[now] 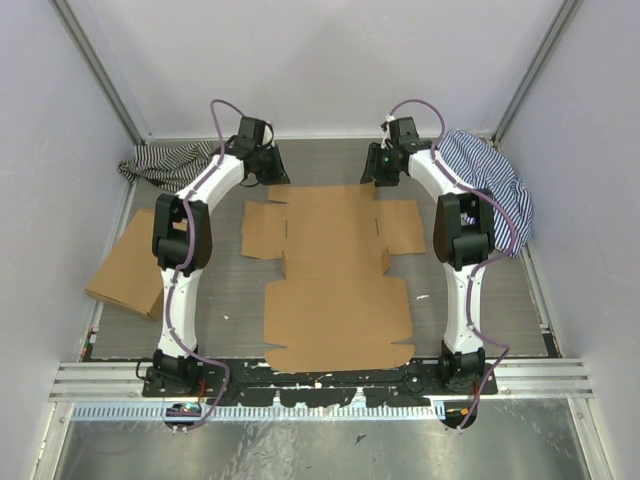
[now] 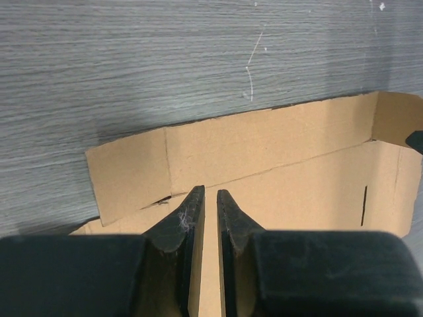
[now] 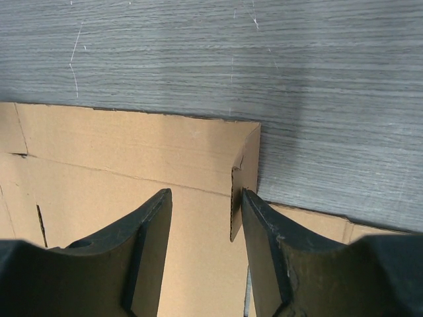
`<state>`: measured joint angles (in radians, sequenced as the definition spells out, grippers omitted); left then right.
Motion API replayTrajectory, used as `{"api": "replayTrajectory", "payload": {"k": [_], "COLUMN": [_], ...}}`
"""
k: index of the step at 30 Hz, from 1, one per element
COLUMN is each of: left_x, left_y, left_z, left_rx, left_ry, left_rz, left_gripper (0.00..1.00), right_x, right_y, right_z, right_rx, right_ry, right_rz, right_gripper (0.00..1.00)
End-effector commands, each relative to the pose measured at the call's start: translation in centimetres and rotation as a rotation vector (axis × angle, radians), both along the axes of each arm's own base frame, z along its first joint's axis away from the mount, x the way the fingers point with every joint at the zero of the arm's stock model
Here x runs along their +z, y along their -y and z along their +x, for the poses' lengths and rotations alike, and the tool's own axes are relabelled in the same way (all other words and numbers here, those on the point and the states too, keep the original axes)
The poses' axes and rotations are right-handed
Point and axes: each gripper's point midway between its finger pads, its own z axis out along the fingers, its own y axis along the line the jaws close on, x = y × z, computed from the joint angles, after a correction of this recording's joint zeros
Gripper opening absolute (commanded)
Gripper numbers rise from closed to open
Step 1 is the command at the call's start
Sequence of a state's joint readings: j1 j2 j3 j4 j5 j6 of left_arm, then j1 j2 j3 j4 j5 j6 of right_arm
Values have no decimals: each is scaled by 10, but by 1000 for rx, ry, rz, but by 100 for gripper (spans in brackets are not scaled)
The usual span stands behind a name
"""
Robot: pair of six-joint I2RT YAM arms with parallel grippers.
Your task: Fold the paper box
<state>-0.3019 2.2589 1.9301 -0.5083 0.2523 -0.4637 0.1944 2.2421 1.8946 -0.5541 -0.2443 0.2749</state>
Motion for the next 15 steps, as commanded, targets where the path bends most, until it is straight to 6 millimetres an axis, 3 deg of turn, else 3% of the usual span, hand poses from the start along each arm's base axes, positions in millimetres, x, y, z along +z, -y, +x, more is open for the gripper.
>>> {"api": "replayTrajectory", "payload": {"k": [1,5,10,15], "left_x": [-4,-9,-17,-30], "left_y": [-10,-27,-55,-61], "left_z": [5,6,16,19], "left_rx": [25,83,182,204], "left_ry": [0,-24,-54,-100], "left_rz": [48,73,18,-74], "left_gripper": [20,23,45,51], "right_x": [20,15,14,15], "right_y": [-12,-16,-11,-10], "right_z": [14,15,16,16], "right_rx": [27,29,9,9], "right_ry": [68,57,61,63], "right_rz": [28,30,10,5], "right_gripper": [52,52,52,52]}}
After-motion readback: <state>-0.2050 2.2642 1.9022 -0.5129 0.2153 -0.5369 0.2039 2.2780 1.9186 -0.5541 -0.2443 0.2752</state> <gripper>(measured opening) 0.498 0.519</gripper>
